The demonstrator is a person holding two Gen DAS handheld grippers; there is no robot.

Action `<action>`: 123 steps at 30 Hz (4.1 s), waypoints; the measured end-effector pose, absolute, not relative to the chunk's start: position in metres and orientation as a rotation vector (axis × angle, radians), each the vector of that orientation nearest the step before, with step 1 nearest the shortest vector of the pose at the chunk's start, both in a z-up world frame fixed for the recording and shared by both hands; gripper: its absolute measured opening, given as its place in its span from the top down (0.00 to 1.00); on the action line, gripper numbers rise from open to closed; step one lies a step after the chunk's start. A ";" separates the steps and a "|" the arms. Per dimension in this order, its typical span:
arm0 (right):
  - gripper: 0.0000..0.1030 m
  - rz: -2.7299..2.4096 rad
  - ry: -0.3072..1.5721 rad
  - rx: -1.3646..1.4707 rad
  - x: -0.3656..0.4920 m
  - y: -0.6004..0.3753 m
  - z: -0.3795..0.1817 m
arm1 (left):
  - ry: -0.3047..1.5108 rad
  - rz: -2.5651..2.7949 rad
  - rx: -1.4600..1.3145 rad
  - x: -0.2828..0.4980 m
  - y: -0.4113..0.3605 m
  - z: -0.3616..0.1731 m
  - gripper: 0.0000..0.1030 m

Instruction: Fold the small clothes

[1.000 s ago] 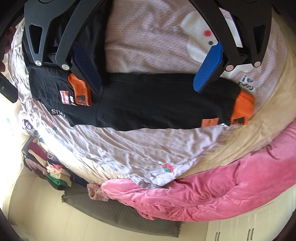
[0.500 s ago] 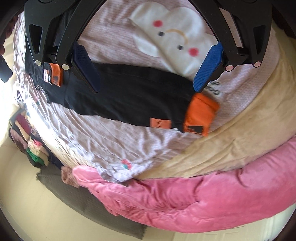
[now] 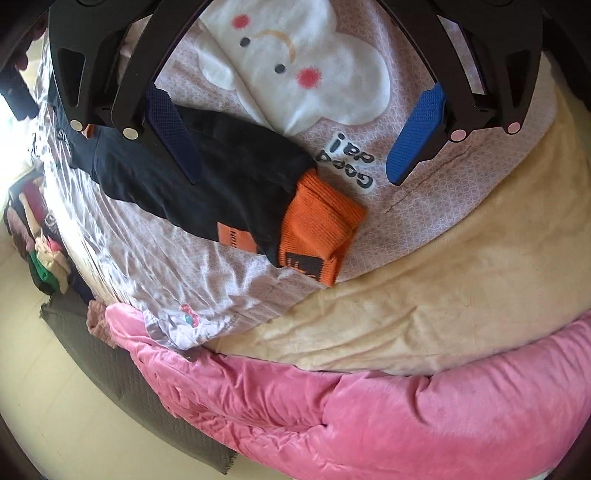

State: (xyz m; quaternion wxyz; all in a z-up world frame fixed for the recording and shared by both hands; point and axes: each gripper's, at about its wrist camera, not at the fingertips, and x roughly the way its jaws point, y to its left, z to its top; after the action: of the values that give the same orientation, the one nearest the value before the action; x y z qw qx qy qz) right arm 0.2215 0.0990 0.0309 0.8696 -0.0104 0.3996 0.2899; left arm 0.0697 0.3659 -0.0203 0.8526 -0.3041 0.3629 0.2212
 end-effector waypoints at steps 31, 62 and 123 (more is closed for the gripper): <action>0.05 0.529 0.882 0.060 0.208 0.046 0.016 | 0.579 0.311 -0.704 0.076 0.357 -0.026 0.93; 0.05 0.361 0.830 0.309 0.201 -0.101 0.022 | 0.607 -0.101 -0.414 0.088 0.145 0.059 0.94; 0.89 0.681 0.887 0.176 0.170 -0.037 -0.001 | 0.770 0.002 -0.345 0.088 0.151 0.025 0.30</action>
State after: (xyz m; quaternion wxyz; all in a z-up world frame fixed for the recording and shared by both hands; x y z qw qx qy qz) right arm 0.1704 -0.0368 -0.0007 0.8441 0.0832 0.4202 0.3225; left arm 0.0877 0.1509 0.0245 0.9124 -0.1673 0.3737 0.0010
